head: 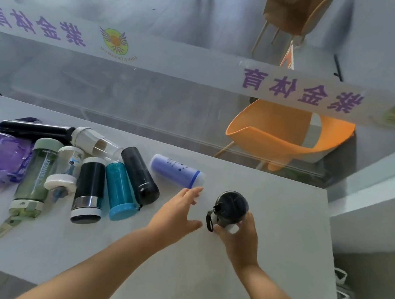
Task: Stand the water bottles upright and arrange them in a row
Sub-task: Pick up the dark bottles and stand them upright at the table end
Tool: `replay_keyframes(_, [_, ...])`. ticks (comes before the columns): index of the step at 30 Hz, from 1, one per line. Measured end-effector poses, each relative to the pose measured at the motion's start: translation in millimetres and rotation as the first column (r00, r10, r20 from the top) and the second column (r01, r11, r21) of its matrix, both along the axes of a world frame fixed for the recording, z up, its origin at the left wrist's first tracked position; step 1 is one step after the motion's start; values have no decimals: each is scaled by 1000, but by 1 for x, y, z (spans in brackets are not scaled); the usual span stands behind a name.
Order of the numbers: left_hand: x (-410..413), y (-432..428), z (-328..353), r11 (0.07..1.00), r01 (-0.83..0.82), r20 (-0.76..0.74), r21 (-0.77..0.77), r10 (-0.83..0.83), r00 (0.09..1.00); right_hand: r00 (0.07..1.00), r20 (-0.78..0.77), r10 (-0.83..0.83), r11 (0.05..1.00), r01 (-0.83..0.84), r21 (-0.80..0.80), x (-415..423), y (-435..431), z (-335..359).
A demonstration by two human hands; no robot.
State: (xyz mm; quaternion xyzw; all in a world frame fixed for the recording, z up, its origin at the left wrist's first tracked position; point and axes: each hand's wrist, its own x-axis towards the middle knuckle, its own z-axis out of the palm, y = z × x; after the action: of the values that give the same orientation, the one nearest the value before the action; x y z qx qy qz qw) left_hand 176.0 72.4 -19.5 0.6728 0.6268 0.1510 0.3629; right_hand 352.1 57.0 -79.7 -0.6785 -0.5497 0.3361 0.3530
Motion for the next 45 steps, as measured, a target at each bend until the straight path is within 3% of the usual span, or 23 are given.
replay_keyframes(10, [-16,19,-19,998,-9,-212,56,21,977,995,-91,-44,997,38,-68,12,-7,-4])
replay_keyframes(17, [-26,73,-36,969,198,-393,146,-127,911,1000,-12,-15,999,14,-37,25,-25,2])
replay_keyframes(23, [-28,110,-65,883,466,-607,57,-340,718,967,247,56,985,-94,144,21,-18,36])
replay_keyframes(27, [-27,120,-74,829,555,-702,66,-357,617,857,509,78,960,-203,194,14,-4,50])
replay_keyframes(29, [-27,123,-73,818,562,-675,124,-346,652,817,570,82,954,-229,191,12,0,49])
replay_keyframes(31, [-26,122,-70,808,536,-595,247,-310,741,819,568,83,952,-233,196,11,4,47])
replay_keyframes(35, [-16,111,-46,866,302,-251,398,-214,944,860,509,31,964,-161,213,13,9,47])
replay_keyframes(40, [0,95,-25,959,59,32,278,-71,997,890,453,-50,976,-53,212,21,24,49])
replay_keyframes(45, [7,78,-29,982,-8,110,191,-13,994,890,449,-76,980,-17,199,22,32,50])
